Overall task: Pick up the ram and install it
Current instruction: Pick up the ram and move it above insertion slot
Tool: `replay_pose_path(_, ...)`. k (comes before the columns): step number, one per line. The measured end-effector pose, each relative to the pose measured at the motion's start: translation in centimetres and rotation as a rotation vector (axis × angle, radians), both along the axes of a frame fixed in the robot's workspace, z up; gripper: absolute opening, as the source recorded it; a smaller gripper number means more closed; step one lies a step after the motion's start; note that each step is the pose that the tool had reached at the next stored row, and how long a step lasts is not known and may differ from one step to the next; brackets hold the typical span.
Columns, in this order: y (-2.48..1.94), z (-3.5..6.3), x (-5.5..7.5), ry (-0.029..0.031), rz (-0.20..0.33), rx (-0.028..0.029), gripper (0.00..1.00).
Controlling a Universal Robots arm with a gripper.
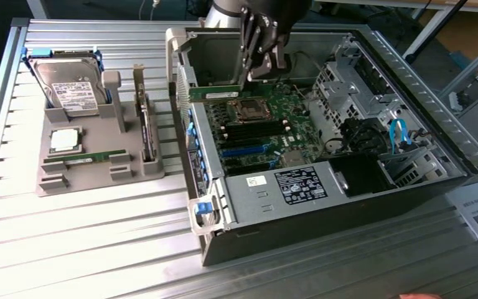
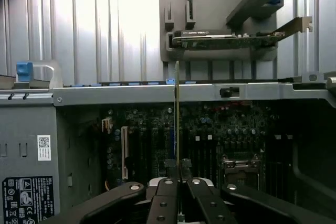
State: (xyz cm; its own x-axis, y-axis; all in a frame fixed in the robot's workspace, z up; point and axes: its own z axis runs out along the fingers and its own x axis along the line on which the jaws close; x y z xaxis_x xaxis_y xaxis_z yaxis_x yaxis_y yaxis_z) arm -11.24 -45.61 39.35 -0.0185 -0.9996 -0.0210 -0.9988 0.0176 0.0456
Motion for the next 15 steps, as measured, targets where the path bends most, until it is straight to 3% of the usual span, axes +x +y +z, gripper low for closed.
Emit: replay_pose_path(15, 0.0, 0.0, 5.9, 0.0001, 0.0, -0.0001, 0.12)
